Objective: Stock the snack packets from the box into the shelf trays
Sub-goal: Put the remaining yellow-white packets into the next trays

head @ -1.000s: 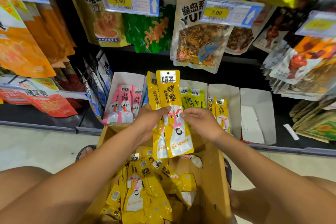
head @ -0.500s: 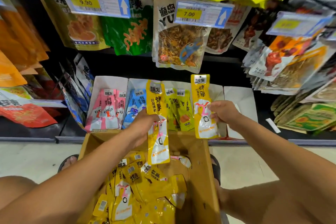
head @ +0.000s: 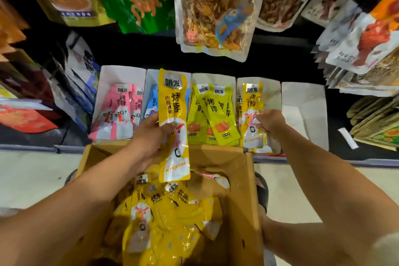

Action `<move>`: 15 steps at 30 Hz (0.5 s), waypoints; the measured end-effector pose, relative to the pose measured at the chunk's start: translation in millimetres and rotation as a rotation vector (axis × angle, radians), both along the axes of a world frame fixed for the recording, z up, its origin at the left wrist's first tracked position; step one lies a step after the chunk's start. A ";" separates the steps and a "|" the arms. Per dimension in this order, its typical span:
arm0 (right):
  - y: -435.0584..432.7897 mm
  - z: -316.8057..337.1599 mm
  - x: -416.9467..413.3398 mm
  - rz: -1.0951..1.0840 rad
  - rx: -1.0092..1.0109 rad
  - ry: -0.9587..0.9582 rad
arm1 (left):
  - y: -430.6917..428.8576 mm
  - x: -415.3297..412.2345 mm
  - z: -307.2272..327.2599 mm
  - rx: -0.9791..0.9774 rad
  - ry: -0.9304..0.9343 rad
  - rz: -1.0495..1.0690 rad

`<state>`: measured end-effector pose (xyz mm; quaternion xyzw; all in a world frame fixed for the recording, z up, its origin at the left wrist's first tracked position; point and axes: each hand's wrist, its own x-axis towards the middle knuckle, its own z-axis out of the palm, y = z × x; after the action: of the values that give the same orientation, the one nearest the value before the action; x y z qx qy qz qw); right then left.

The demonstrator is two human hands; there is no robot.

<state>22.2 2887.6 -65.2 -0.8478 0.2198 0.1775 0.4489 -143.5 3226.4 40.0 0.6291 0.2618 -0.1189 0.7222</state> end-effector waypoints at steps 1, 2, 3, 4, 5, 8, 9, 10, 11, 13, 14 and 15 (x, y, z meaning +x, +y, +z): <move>1.7 -11.2 2.3 0.001 0.007 0.003 | 1.1 0.1 -1.3 -0.001 -0.001 0.008; 3.8 -18.5 2.9 -0.004 0.006 0.017 | 0.6 -0.2 -0.6 -0.005 0.000 0.011; 5.9 -26.1 3.8 -0.003 0.002 0.029 | 1.4 0.1 -2.3 -0.008 0.001 0.011; 7.8 -34.2 3.5 0.008 0.002 0.040 | 1.6 0.0 -2.7 -0.011 0.006 0.005; 8.9 -44.5 5.4 0.006 0.012 0.046 | 2.9 0.0 -5.5 -0.012 0.012 -0.001; 13.8 -63.2 7.6 0.030 -0.023 0.054 | 4.6 -1.6 -9.4 -0.017 0.025 -0.006; 12.2 -72.1 11.3 0.108 -0.067 0.061 | 5.7 -1.9 -11.6 -0.029 0.027 -0.007; 12.2 -78.2 11.1 0.193 -0.182 0.086 | 6.1 -2.0 -12.1 -0.038 0.027 -0.009; 12.7 -85.3 15.2 0.169 -0.191 0.096 | 6.9 -1.9 -12.9 -0.041 0.026 -0.011; 17.5 -82.0 11.9 0.111 -0.204 0.061 | 7.7 -1.6 -13.8 -0.042 0.028 -0.008; 20.3 -81.6 9.5 0.165 -0.269 0.051 | 7.3 -1.3 -12.7 -0.046 0.029 -0.007; 21.9 -80.0 8.9 0.195 -0.282 0.042 | 7.4 -1.1 -12.4 -0.047 0.030 -0.008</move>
<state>31.1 2909.5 -145.1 -0.9158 0.1686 0.2050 0.3015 -144.6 3233.8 27.6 0.6109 0.2673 -0.1373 0.7324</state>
